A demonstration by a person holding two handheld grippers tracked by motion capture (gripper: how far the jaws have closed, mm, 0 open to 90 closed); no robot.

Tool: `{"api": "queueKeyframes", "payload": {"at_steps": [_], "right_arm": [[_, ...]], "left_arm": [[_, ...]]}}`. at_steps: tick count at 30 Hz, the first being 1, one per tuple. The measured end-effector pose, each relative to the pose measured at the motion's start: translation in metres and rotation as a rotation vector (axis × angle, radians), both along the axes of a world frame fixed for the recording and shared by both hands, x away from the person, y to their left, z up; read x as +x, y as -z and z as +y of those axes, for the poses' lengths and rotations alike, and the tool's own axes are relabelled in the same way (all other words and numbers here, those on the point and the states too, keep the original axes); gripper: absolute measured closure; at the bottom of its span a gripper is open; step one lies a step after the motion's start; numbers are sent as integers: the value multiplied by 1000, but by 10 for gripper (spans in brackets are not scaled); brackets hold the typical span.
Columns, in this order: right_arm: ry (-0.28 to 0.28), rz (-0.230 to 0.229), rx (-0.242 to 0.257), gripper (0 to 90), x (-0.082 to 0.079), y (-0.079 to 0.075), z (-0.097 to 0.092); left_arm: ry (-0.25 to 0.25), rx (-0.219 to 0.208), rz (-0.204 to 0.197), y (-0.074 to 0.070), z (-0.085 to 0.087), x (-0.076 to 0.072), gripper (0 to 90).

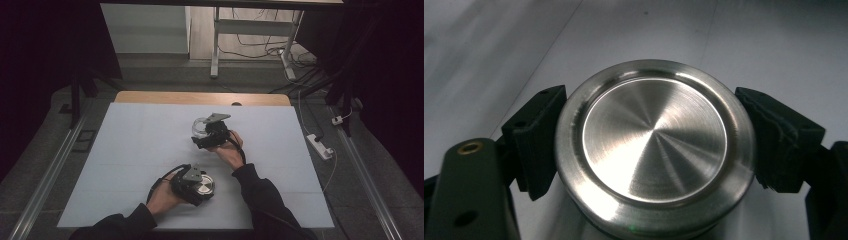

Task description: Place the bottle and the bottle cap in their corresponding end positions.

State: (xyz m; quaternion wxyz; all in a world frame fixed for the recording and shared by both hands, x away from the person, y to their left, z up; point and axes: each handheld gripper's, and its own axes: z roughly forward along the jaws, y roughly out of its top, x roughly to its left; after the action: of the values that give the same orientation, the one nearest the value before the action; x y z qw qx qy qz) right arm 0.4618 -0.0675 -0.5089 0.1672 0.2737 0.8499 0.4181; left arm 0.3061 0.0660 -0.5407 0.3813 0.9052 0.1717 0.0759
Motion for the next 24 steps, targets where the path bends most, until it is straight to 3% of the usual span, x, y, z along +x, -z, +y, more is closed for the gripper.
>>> {"api": "queueKeyframes", "payload": {"at_steps": [6,12,20,24], "right_arm": [[-1,7,-7,145,1,6,0],[2,13,1,143,1,7,-1],[-9,31,2,98,1,7,0],[-13,45,12,80,2,7,-1]], "left_arm": [[0,39,-1,1,-3,0,189],[0,37,36,2,-2,3,186],[-13,37,44,2,-2,4,168],[-24,18,62,1,-1,5,144]]}}
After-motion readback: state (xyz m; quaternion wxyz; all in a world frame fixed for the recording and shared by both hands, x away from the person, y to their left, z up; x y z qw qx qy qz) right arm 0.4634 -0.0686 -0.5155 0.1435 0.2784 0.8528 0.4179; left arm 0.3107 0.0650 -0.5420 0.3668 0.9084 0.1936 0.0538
